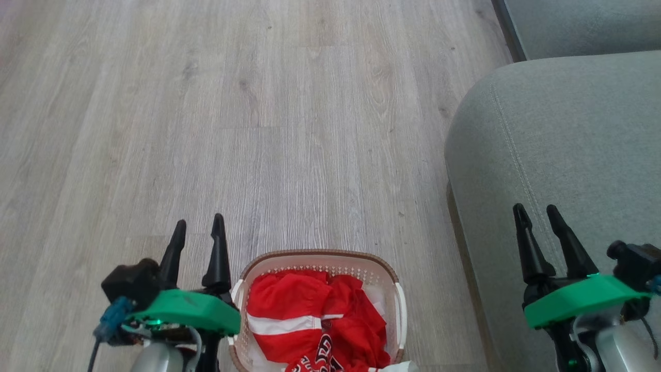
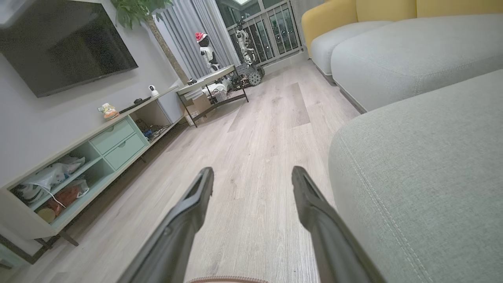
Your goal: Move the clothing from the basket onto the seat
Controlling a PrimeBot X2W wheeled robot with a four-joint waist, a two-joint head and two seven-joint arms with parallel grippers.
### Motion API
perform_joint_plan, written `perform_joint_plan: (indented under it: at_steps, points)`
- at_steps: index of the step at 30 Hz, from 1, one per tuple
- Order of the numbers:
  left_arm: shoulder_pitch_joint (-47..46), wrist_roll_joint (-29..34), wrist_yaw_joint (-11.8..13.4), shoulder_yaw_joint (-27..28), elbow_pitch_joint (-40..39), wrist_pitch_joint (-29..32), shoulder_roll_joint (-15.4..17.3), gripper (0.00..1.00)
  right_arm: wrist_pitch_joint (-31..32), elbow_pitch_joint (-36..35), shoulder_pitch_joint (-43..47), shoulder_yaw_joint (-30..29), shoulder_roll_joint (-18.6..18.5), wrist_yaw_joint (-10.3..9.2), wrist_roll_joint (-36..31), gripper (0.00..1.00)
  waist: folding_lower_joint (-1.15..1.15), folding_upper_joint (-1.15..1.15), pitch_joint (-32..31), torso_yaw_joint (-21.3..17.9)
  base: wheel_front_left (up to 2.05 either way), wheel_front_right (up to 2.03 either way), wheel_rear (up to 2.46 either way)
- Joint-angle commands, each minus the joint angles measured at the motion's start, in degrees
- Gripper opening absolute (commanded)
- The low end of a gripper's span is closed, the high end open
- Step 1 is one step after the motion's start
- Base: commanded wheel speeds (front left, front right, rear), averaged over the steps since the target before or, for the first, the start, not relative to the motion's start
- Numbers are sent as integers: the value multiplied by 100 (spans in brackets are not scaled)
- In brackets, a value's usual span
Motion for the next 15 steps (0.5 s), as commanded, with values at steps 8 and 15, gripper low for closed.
perform_joint_plan:
  at_steps: [8,15]
  points:
    - [-345,752,186,-40,-365,-224,78,100,-241,-360,-298,185,-238,-1,-606,100,0,0,24,8,0,0,0]
    - [-357,1234,275,-124,-455,-341,82,100,-359,-419,-302,244,-303,-1,-1009,100,0,0,35,17,0,0,0]
